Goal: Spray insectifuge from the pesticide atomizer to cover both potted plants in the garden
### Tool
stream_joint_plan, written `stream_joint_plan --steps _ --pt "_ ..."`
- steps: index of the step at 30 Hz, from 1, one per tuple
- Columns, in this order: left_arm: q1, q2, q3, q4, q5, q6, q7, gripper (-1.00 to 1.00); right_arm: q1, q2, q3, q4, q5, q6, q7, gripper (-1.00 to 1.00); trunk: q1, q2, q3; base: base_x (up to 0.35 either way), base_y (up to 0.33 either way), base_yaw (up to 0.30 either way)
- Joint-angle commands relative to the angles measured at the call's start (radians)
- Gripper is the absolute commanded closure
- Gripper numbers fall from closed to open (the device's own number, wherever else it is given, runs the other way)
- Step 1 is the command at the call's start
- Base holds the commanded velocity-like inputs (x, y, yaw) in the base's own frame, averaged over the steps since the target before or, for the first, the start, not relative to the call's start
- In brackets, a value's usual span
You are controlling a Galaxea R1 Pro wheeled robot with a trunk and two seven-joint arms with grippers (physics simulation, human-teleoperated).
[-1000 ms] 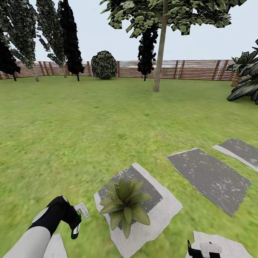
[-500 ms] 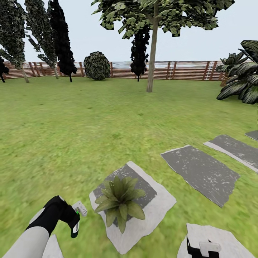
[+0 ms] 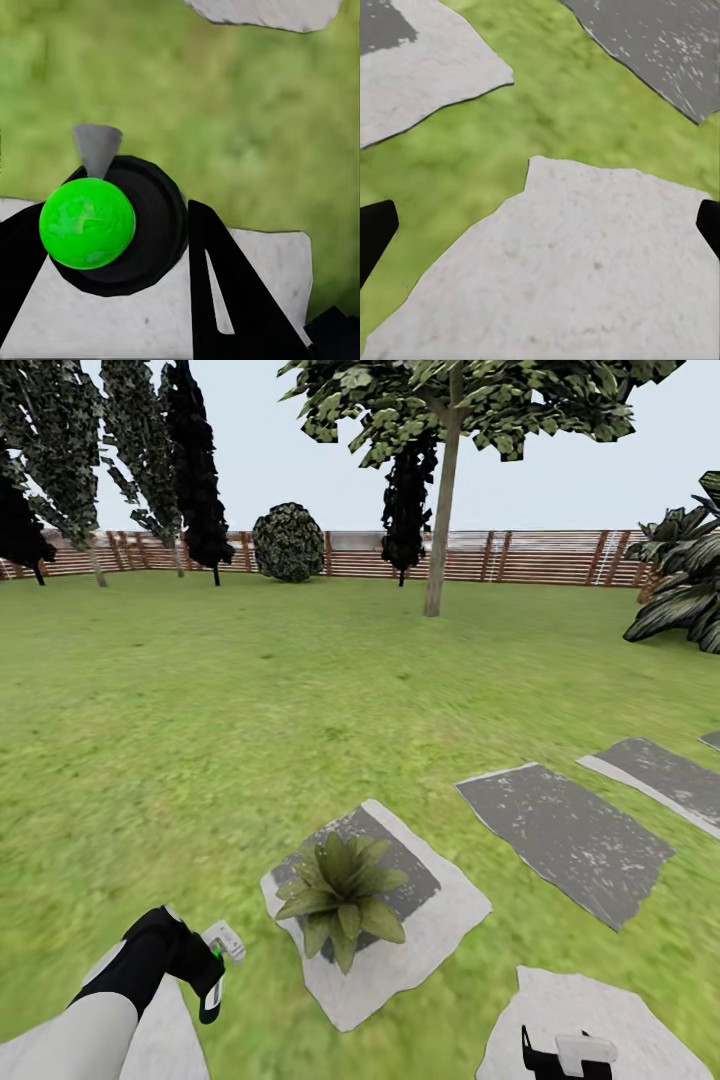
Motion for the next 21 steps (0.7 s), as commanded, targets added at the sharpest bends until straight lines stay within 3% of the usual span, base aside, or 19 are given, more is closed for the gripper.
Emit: stream_joint_plan --steps 1,11,15,21 --pt "-0.001 -0.001 0.003 -0.001 -0.004 0.007 -0.006 1.0 -0.001 0.0 -0.004 0.002 0.011 -0.003 -0.006 -1.0 0.0 0.0 -0.001 -0.003 -0.002 0.062" --pt "-0.001 -0.004 0.002 0.0 -0.004 0.01 -0.005 1.0 -0.001 0.0 -0.004 0.003 0.012 -0.004 -0.006 -1.0 0.0 0.0 -0.001 0.029 -0.135 0.007" --pt "-0.002 -0.005 -0.009 0.0 -0.011 0.014 -0.006 1.0 -0.001 0.0 -0.004 0.003 0.012 -0.003 -0.006 -1.0 0.0 0.0 -0.001 0.051 -0.001 0.0" --pt "-0.004 -0.005 -0.016 0.004 -0.016 0.016 -0.007 1.0 -0.001 0.0 -0.004 0.002 0.012 -0.003 -0.006 -1.0 0.0 0.0 -0.001 0.244 0.127 0.0"
